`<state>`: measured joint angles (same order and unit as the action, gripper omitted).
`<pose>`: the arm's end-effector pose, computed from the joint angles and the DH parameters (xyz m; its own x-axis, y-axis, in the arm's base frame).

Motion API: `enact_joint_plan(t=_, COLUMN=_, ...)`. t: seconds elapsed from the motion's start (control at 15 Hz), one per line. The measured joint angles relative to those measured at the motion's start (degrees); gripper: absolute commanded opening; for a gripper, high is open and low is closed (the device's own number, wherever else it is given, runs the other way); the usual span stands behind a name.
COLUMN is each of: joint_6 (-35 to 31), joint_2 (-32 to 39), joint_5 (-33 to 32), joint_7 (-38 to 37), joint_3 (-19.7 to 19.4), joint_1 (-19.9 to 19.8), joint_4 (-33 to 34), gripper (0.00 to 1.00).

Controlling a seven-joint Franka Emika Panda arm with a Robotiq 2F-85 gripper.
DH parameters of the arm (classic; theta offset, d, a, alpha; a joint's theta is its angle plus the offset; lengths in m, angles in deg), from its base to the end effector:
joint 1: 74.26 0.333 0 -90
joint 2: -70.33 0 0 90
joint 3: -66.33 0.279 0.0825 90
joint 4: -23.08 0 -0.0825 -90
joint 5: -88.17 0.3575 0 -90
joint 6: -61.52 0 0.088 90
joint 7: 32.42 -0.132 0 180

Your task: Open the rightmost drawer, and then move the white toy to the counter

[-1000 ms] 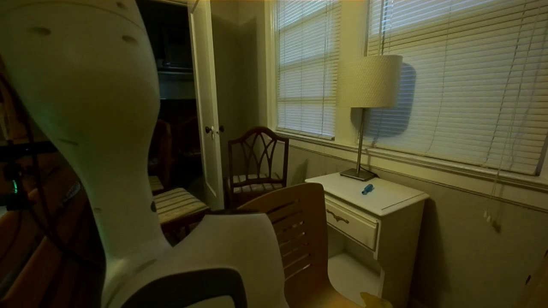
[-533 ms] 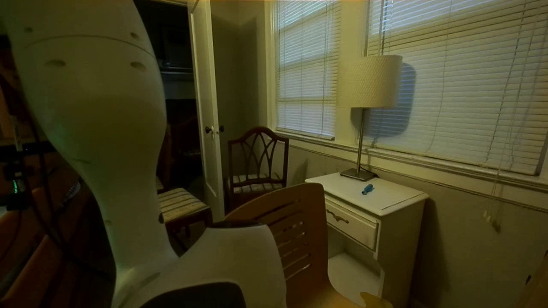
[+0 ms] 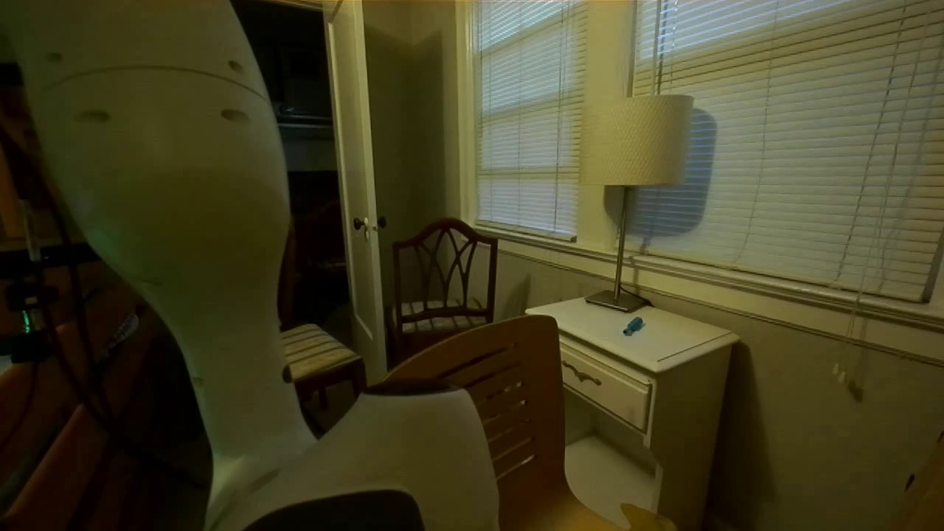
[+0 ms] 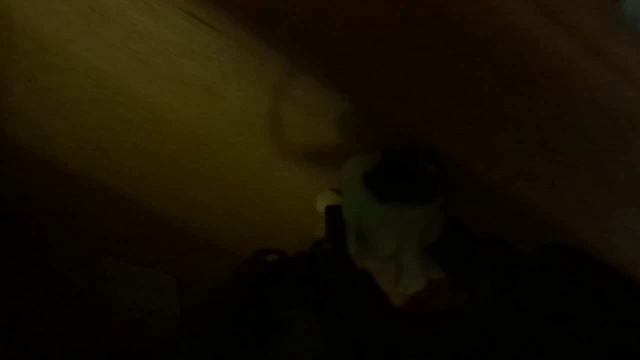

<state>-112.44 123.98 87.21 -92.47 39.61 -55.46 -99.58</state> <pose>0.4866 -0.1115 -0.0051 0.5436 -0.7765 0.3187 -0.8389 -0.5151 0.1759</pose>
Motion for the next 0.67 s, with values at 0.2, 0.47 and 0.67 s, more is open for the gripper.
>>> enact_joint_plan(t=0.2, joint_6=0.1, joint_2=-0.8, joint_5=0.9, joint_7=2.7, joint_3=1.4, joint_1=-1.9, joint_4=0.0, gripper=0.20)
enact_joint_plan(t=0.47, joint_6=0.2, joint_2=-2.8, joint_5=1.2, joint_7=7.0, joint_3=4.1, joint_1=-5.2, joint_4=-0.1, gripper=0.20)
enact_joint_plan(t=0.67, joint_6=1.1, joint_2=-4.1, joint_5=1.8, joint_7=10.1, joint_3=5.8, joint_1=-7.2, joint_4=-0.1, gripper=0.20)
